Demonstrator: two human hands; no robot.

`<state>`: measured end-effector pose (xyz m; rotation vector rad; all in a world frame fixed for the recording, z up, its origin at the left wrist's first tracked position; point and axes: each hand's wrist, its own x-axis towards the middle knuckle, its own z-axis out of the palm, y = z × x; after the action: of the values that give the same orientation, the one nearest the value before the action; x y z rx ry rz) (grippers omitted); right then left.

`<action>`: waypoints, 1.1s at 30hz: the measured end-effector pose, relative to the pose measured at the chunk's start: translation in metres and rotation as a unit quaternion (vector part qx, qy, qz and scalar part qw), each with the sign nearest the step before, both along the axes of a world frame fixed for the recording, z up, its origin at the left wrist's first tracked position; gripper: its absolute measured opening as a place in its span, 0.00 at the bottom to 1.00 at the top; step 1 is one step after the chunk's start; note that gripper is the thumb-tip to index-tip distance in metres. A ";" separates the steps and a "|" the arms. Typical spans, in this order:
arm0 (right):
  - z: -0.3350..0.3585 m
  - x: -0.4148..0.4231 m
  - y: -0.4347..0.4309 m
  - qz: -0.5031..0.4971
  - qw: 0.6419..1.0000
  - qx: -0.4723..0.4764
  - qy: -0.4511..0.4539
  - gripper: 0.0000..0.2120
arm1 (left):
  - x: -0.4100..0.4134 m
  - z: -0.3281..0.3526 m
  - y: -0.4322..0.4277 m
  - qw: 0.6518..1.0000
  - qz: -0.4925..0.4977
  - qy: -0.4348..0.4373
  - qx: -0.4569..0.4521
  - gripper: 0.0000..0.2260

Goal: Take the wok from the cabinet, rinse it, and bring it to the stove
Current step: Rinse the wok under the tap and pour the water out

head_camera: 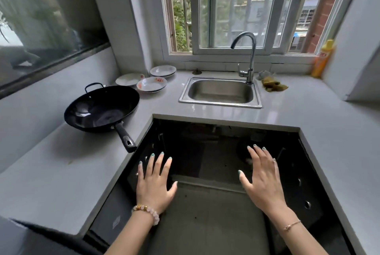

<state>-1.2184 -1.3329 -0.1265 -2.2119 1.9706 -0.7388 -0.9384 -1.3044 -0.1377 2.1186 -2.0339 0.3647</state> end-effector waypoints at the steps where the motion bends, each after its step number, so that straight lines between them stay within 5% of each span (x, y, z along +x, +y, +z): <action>1: 0.001 -0.004 -0.015 0.004 1.000 0.002 0.001 0.34 | -0.003 0.001 -0.010 1.000 0.005 -0.002 -0.008 0.33; 22: 0.013 0.053 -0.179 0.150 0.989 -0.005 0.008 0.33 | 0.034 0.040 -0.124 0.992 0.124 0.000 -0.034 0.31; 33: 0.021 0.188 -0.260 0.261 0.965 -0.008 0.039 0.33 | 0.140 0.042 -0.168 0.978 0.204 0.012 -0.032 0.32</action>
<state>-1.0300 -1.5928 -0.1053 -2.6291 1.2998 -0.5958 -0.7982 -1.4725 -0.0960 2.4782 -1.5380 0.4522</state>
